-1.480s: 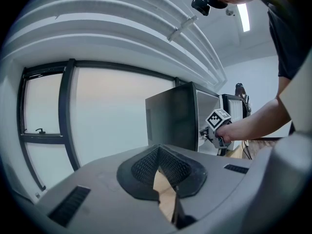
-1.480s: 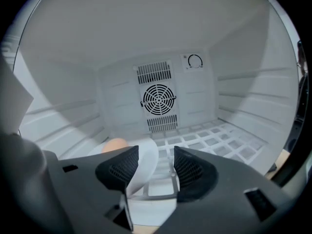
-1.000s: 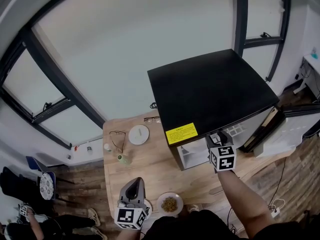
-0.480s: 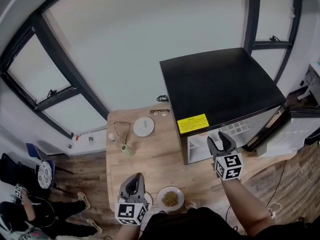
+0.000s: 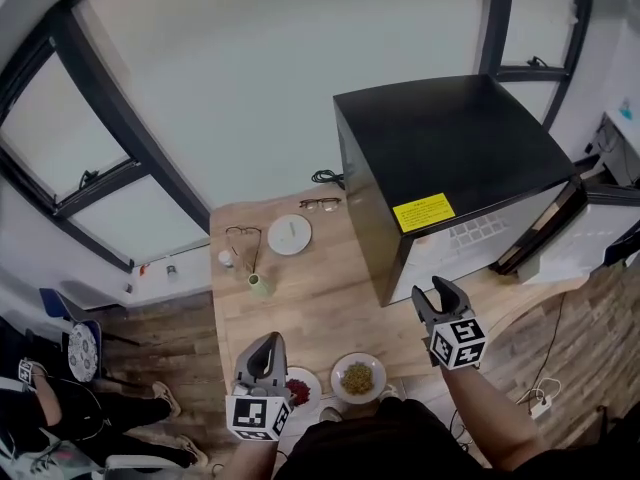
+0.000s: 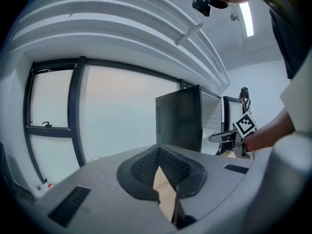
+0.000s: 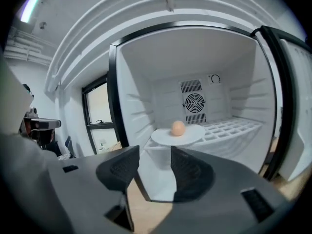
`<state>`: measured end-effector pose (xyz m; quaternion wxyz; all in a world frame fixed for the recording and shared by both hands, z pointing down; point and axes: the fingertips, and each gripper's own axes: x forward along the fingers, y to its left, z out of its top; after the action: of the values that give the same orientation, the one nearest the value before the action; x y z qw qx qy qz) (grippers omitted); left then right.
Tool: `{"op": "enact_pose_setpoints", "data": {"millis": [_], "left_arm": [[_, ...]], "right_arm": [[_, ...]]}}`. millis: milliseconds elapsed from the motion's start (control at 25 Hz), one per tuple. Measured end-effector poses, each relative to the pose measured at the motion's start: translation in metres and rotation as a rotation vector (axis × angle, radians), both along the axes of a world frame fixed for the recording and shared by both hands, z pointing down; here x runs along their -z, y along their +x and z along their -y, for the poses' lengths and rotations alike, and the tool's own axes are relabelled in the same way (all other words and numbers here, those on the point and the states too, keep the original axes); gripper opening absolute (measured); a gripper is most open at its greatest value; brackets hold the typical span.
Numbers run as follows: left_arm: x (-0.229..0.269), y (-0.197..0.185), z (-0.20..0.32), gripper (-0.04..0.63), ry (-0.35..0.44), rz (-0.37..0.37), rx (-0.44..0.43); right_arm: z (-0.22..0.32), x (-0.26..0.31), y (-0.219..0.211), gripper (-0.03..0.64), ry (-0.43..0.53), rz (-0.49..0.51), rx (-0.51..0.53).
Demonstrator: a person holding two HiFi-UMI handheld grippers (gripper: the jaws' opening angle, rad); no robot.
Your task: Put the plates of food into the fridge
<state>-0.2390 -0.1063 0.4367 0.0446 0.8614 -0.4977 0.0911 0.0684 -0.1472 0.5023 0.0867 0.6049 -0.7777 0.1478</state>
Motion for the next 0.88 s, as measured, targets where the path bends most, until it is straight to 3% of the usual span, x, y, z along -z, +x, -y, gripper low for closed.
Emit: {"op": "enact_pose_setpoints", "data": {"millis": [480, 880], "left_arm": [[-0.021, -0.030, -0.015, 0.003, -0.032, -0.019, -0.139], [-0.029, -0.043, -0.028, 0.003, -0.031, -0.002, -0.221]], "right_arm": [[-0.083, -0.046, -0.054, 0.195, -0.126, 0.071, -0.077], [-0.150, -0.107, -0.090, 0.183, -0.228, 0.229, -0.169]]}}
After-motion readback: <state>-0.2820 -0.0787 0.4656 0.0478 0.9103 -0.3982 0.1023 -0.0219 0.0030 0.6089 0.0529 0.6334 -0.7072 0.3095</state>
